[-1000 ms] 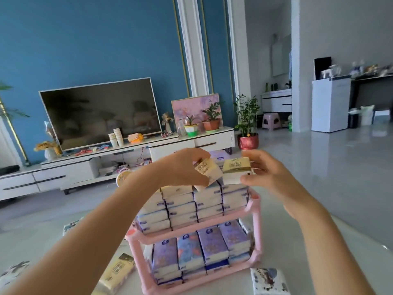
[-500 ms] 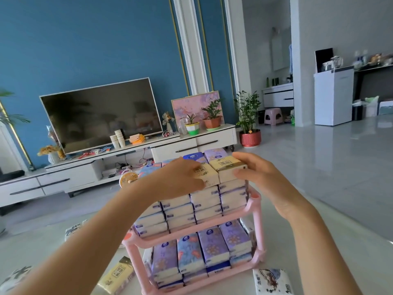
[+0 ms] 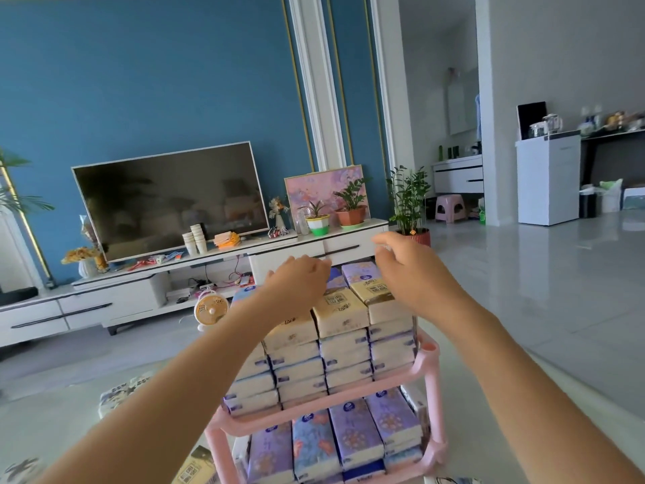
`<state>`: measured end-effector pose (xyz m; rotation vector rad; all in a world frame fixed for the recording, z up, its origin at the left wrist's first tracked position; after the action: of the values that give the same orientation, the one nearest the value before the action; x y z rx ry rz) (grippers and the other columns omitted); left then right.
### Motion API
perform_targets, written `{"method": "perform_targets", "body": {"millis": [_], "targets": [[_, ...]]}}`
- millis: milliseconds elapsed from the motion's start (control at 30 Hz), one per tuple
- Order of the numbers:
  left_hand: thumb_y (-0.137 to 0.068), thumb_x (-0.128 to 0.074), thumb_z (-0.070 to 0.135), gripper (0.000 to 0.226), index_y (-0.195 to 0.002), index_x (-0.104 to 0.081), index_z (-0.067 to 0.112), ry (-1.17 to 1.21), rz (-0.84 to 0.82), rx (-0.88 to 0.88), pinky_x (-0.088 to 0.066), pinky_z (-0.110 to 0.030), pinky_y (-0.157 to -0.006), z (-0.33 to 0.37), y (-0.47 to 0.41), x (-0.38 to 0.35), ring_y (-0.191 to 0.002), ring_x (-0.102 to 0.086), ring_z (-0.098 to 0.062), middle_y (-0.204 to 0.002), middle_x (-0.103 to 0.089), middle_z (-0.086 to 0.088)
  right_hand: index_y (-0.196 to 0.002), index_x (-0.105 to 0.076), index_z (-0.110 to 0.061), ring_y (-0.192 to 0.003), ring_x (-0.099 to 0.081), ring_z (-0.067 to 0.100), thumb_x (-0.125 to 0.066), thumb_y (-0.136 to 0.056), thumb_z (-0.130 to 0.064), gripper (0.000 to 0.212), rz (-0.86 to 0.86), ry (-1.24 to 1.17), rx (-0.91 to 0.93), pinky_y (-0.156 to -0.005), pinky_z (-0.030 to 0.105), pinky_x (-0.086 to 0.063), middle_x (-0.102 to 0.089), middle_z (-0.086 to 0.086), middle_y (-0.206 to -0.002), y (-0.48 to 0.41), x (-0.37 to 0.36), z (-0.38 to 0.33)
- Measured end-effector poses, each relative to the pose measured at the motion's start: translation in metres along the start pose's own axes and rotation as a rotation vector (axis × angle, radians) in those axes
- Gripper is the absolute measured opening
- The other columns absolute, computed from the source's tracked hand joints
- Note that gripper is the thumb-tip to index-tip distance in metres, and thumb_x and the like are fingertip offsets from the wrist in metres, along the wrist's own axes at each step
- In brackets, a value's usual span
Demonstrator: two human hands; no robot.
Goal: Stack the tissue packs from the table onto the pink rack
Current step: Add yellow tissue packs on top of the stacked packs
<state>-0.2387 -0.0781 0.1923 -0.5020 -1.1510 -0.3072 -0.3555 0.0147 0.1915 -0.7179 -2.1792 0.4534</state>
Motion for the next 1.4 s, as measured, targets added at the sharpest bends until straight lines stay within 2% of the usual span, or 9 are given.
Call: {"method": "perform_targets", "body": {"millis": [133,333,467,667,800,933,1133,1233,1400], "targets": [[-0.102,-0.017,0.023,0.040,-0.137,-0.036,0.017,-0.196,-0.122,0.014,-0.010,-0.062,-0.110,-0.005,-0.003,-0.021,-0.140,-0.015,-0.033,-0.144,-0.030,-0.010,-0.071,-0.037,-0.019,-0.063,-0.038,0.010,-0.028,-0.097,-0.012,0.029,-0.331,0.269,-0.074,-0.052,0.024,-0.027,-0.039,-0.002,-0.071,-0.029,-0.040,0.008],[-0.101,-0.019,0.022,0.038,-0.134,-0.037,0.016,-0.216,-0.133,-0.028,-0.014,-0.065,-0.107,-0.006,-0.004,-0.029,-0.134,-0.026,-0.030,-0.140,-0.037,-0.007,-0.106,-0.053,-0.005,-0.075,-0.045,0.020,-0.027,-0.098,-0.007,0.027,-0.441,0.439,-0.027,-0.055,0.024,-0.031,-0.049,0.007,-0.083,-0.030,-0.054,0.009],[-0.101,-0.018,0.022,0.036,-0.116,-0.049,0.012,-0.109,-0.081,-0.014,-0.018,-0.059,-0.108,-0.006,-0.001,-0.026,-0.125,-0.037,-0.027,-0.124,-0.049,-0.008,-0.092,-0.054,-0.006,-0.080,-0.049,0.024,-0.030,-0.096,-0.008,0.025,-0.395,0.421,-0.013,-0.054,0.026,-0.032,-0.053,0.009,-0.083,-0.032,-0.057,0.014],[-0.099,-0.024,0.031,0.038,-0.119,-0.051,0.015,-0.078,-0.042,-0.038,-0.024,-0.055,-0.108,-0.009,-0.003,-0.026,-0.117,-0.044,-0.025,-0.121,-0.052,-0.008,-0.080,-0.051,-0.008,-0.075,-0.048,0.024,-0.031,-0.095,-0.009,0.025,-0.364,0.384,-0.011,-0.053,0.027,-0.030,-0.046,0.003,-0.068,-0.032,-0.057,0.018],[-0.099,-0.023,0.038,0.041,-0.112,-0.054,0.013,-0.035,-0.010,-0.077,-0.033,-0.052,-0.103,-0.004,0.001,-0.017,-0.110,-0.048,-0.027,-0.111,-0.054,-0.009,-0.088,-0.057,-0.004,-0.074,-0.050,0.025,-0.031,-0.097,-0.012,0.029,-0.353,0.261,-0.074,-0.058,0.029,-0.035,-0.051,0.006,-0.072,-0.035,-0.050,0.017],[-0.099,-0.022,0.044,0.048,-0.113,-0.057,0.013,0.099,0.171,-0.143,-0.040,-0.046,-0.099,0.001,0.019,0.015,-0.103,-0.055,-0.024,-0.111,-0.060,-0.006,-0.112,-0.055,0.004,-0.112,-0.054,0.033,-0.031,-0.099,-0.023,0.038,-0.193,0.090,-0.068,-0.098,0.043,-0.041,-0.060,0.020,-0.117,-0.032,-0.021,0.008],[-0.098,-0.028,0.044,0.044,-0.123,-0.054,0.017,0.176,0.214,-0.154,-0.041,-0.028,-0.079,-0.036,0.068,0.046,-0.093,-0.052,-0.015,-0.121,-0.056,-0.003,-0.110,-0.058,0.001,-0.112,-0.055,0.028,-0.038,-0.097,-0.021,0.033,-0.149,0.054,-0.024,-0.098,0.040,-0.042,-0.061,0.014,-0.118,-0.003,0.000,-0.008],[-0.097,-0.034,0.041,0.038,-0.120,-0.055,0.019,0.131,0.193,-0.131,-0.047,-0.032,-0.085,-0.072,0.103,0.053,-0.096,-0.056,-0.016,-0.119,-0.057,-0.004,-0.119,-0.057,-0.013,-0.111,-0.052,0.012,-0.042,-0.097,-0.022,0.028,-0.160,0.040,-0.014,-0.091,0.028,-0.040,-0.058,-0.004,-0.115,0.023,0.004,-0.022],[-0.096,-0.044,0.031,0.031,-0.121,-0.055,0.016,-0.032,0.057,-0.037,-0.039,-0.030,-0.099,-0.134,0.176,0.043,-0.114,-0.051,-0.017,-0.128,-0.053,-0.002,-0.117,-0.059,-0.011,-0.108,-0.052,0.010,-0.048,-0.095,-0.017,0.025,-0.284,0.032,-0.033,-0.092,0.023,-0.037,-0.059,0.000,-0.118,0.087,-0.004,-0.053]]}}
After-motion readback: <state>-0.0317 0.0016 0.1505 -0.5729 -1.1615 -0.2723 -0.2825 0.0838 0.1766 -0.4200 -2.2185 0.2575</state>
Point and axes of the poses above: each hand's wrist, its own y-axis away from the middle knuckle, its own x-axis out of the back of the hand, z = x × y, the point moved 6 cm from there along -y, towards the middle knuckle
